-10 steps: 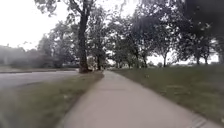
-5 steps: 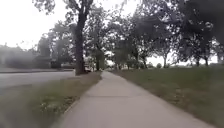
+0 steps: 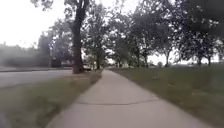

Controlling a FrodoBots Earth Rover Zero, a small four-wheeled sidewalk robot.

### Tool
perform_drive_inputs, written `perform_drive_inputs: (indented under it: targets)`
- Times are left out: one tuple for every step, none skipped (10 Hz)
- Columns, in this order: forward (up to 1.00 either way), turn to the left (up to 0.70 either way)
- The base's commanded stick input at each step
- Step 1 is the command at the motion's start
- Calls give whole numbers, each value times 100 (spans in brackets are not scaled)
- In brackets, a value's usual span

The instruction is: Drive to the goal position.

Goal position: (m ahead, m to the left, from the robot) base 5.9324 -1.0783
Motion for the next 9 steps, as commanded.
perform_drive_inputs:
  targets:
    - [100,0]
    - [100,0]
    - [100,0]
    - [100,0]
    - [100,0]
    - [100,0]
    - [100,0]
    - [100,3]
    - [100,32]
